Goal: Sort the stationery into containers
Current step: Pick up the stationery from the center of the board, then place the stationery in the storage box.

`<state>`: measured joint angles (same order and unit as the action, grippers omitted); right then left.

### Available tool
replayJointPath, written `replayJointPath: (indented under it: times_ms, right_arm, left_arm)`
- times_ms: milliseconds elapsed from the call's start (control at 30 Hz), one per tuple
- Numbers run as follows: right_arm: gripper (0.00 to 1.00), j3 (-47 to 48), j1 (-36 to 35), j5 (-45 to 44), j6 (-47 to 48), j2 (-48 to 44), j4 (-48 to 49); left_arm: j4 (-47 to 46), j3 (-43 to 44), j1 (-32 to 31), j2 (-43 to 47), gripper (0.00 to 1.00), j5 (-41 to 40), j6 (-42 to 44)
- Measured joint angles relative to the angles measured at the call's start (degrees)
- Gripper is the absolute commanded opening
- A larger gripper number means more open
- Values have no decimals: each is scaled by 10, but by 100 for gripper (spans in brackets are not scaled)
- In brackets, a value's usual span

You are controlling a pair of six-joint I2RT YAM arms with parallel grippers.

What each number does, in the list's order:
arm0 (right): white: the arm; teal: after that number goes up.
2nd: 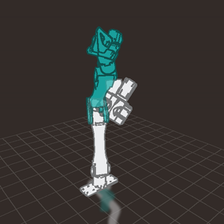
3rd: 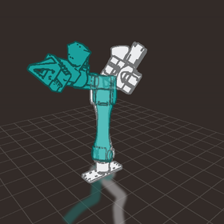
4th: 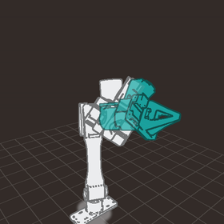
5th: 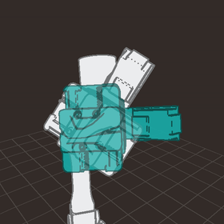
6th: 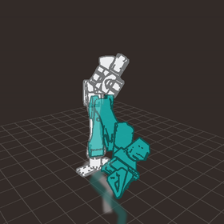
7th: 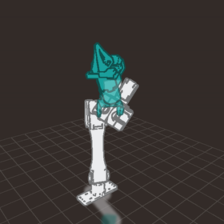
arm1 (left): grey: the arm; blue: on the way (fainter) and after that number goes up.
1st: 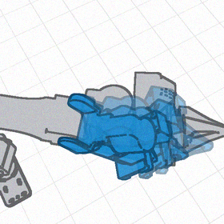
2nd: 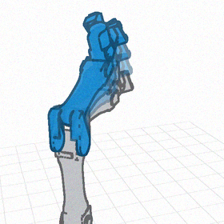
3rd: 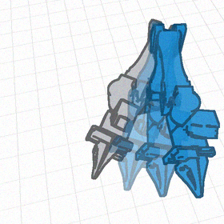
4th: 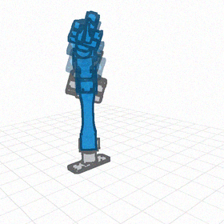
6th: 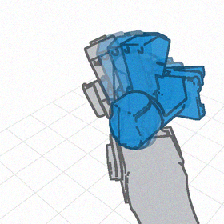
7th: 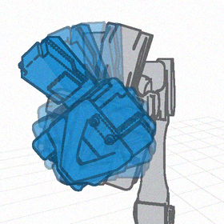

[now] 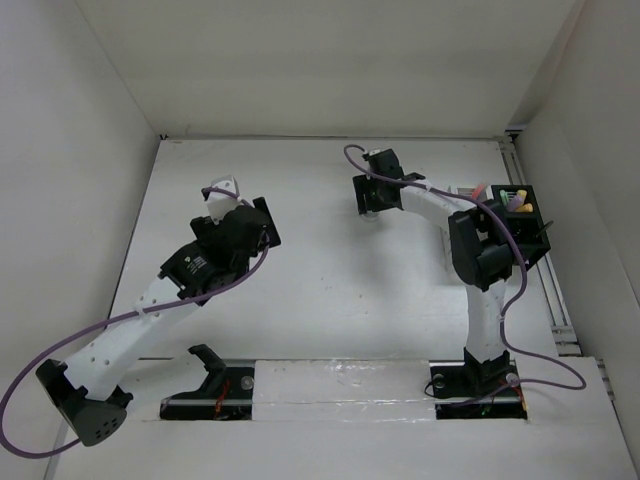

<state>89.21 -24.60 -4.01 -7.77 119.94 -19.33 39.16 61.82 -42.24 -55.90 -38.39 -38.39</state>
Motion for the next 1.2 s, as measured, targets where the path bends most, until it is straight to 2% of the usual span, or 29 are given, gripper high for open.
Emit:
replayJointPath:
  times_ms: [133, 233, 367, 500, 700, 1000, 1200]
  right_arm:
    - [0, 0, -5, -5, 0, -9, -15]
    - [0, 0, -11, -16, 3, -49, -50]
    - [0, -1, -8, -31, 16, -185, -79]
    - [0, -15, 39, -54, 23, -347, -78]
    - [0, -154, 159, -69, 6, -532, -75]
    - [0, -348, 204, -73, -42, -609, -89]
    - [0, -379, 218, -83, -64, -617, -85]
  left_arm:
    - [-1, -5, 0, 1, 100, 0, 0]
    - [-2, -5, 0, 2, 100, 0, 1]
    - [-4, -11, 0, 2, 100, 3, 4]
    - [-7, -14, 0, 2, 100, 8, 7]
    - [-14, -17, 0, 2, 100, 14, 14]
    - [-23, -23, 0, 5, 100, 20, 20]
    - [-28, -23, 0, 9, 100, 23, 22]
